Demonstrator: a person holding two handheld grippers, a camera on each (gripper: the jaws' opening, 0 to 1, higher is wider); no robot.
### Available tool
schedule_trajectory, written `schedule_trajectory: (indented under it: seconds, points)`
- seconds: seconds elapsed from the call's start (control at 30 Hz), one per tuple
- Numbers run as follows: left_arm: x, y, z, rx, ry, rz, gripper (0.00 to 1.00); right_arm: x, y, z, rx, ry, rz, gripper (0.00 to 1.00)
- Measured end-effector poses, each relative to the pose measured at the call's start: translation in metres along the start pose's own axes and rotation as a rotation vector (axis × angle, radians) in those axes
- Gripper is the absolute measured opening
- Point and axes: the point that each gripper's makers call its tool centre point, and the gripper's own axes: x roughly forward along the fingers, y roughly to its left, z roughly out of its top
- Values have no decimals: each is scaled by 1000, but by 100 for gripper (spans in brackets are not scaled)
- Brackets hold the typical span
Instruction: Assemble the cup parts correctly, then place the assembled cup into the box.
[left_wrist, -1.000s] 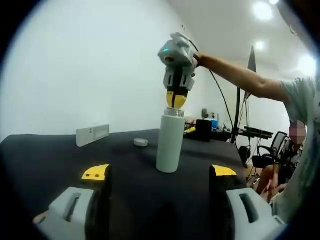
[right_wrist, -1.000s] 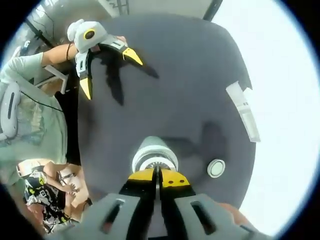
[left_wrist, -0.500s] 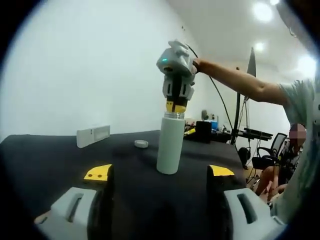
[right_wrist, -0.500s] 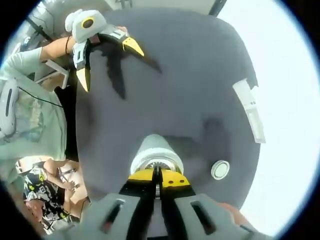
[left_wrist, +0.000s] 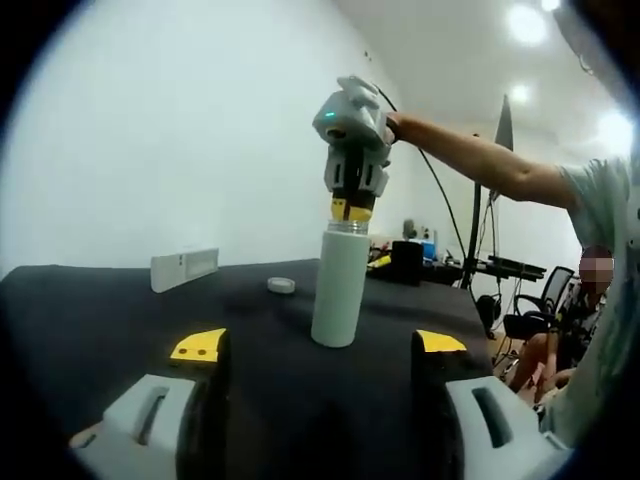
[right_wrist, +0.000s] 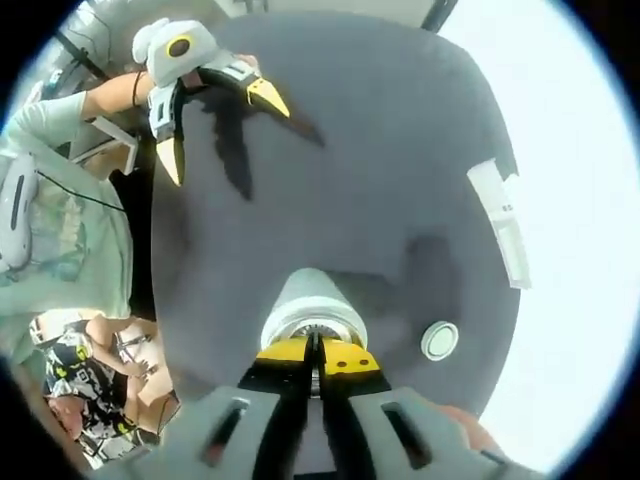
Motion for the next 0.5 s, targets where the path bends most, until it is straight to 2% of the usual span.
schedule_trajectory:
  seconds: [0.3,0.5]
  points:
    - [-4,1,11,-4,-18,6,73,-2,-2,2,34,-21,-2,3]
    - [-6,3,11,-9,-21,14,72,-3,-1,1,28,-20,2,4]
